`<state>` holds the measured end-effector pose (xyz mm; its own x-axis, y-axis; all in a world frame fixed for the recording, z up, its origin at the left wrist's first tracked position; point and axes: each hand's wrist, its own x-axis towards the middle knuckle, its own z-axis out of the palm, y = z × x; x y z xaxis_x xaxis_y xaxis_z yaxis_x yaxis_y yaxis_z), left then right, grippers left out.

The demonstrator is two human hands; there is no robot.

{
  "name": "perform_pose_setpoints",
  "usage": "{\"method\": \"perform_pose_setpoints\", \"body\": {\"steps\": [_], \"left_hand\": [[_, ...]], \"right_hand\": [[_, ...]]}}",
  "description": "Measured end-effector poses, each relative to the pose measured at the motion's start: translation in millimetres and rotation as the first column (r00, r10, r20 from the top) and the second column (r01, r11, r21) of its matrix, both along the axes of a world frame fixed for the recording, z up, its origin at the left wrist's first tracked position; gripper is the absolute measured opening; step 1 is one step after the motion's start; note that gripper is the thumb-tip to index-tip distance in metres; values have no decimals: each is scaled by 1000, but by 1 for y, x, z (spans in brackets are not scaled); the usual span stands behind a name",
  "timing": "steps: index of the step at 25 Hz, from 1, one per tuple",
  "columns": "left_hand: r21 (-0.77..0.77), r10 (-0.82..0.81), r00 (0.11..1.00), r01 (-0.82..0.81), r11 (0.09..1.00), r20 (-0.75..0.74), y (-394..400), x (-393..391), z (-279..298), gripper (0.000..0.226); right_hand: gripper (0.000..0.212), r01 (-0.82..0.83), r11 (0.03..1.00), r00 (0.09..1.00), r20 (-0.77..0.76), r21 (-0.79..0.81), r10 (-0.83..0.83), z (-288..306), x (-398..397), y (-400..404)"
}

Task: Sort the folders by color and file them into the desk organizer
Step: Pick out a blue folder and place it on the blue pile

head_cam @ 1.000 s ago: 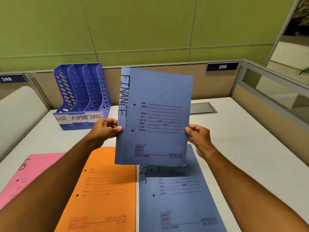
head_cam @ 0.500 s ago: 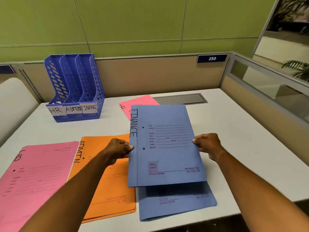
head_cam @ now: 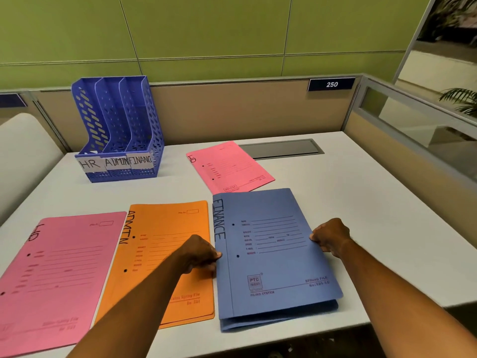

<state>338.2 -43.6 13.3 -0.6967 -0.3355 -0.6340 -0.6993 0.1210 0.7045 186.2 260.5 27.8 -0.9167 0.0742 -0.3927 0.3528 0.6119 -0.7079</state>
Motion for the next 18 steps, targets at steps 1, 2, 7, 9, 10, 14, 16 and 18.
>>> {"method": "perform_pose_setpoints", "body": {"steps": [1,2,7,9,10,14,16,18], "left_hand": [[8,-17,1000,17,1000,22,2,1,0,18],[20,-26,999,26,999,39,4,2,1,20],[28,6,998,-8,1000,58,3,2,6,24],[4,21,999,-21,1000,38,0,1,8,24],[-10,38,999,-37,999,16,-2,0,8,24],[-101,85,987,-99,990,-135,-13,-4,8,32],[-196,60,976,-102,975,-208,-17,-4,9,42],[-379,-25,976,-60,924,-214,-21,-4,9,67]], "right_hand": [[23,-1,999,1000,-1,45,1,-2,0,-1],[23,-1,997,1000,-4,82,1,-3,1,-1],[18,-8,980,1000,11,198,6,-7,6,-9],[17,0,981,1000,6,194,-2,-6,9,-13],[16,3,982,1000,-5,189,-2,-5,10,-14],[28,12,988,997,-81,156,0,0,10,-24],[37,-13,987,992,-120,161,33,4,11,-32],[33,-94,975,978,-164,203,129,8,16,-43]]}}
